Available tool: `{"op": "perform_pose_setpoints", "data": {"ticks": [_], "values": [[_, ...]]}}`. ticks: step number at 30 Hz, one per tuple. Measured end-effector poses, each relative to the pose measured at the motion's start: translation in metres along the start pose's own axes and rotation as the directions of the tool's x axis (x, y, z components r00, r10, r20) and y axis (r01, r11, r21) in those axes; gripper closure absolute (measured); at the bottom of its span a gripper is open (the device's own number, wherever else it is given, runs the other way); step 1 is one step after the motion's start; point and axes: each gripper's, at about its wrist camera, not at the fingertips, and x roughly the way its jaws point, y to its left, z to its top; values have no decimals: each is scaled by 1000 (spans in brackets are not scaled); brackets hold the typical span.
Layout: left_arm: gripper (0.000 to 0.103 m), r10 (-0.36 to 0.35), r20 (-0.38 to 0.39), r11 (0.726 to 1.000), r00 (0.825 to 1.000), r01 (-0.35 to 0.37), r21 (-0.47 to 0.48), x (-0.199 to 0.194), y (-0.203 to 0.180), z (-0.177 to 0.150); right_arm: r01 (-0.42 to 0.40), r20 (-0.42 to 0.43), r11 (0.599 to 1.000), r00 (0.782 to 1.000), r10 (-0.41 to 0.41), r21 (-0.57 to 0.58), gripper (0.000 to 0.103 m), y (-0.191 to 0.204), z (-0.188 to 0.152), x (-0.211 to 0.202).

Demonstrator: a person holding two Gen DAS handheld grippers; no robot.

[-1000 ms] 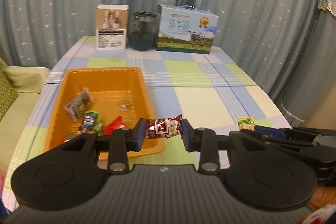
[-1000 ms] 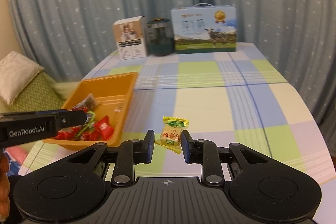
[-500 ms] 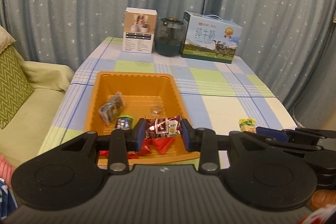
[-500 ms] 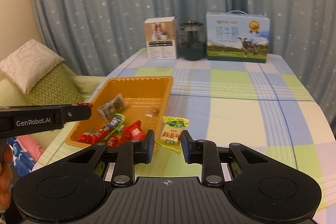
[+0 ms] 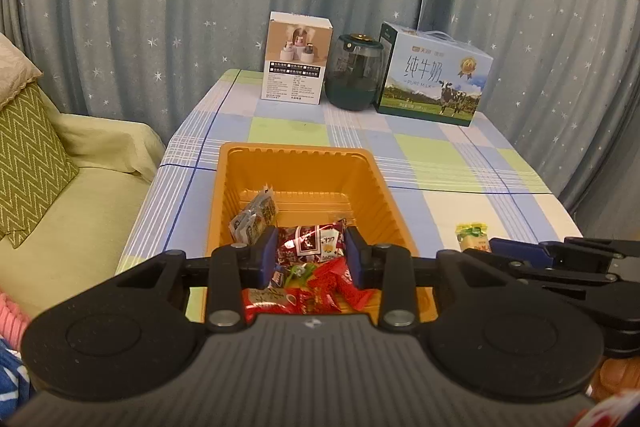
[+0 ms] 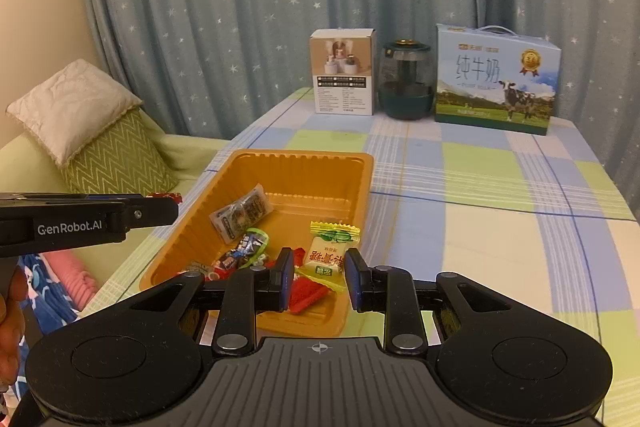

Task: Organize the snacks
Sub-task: 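Carry both candies over the orange tray and lower them inside, then open both tools to drop the candies into the tray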

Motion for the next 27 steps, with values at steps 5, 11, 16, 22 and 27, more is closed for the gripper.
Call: {"op": "perform_pose_setpoints", "data": {"ticks": [5,11,16,22,27], "values": [[71,-13,-18,1000,1000,13,11,21,6,6,-7,-17,1000,1000,6,-13,75,1,5,22],[71,-28,-44,999,999,28,14,51,13,12,-4,-40,1000,999,3,-17,75,-4,9,47],[70,-39,-70,999,997,41,25,72,17,16,-5,-50,1000,999,4,-12,75,-7,14,62],[52,-44,-88,999,995,45,12,86,23,16,-10,-62,1000,998,9,-9,75,-7,13,72],[52,-19,-76,1000,997,19,-13,80,36,14,-14,-76,1000,997,13,-6,75,-7,9,78]]}}
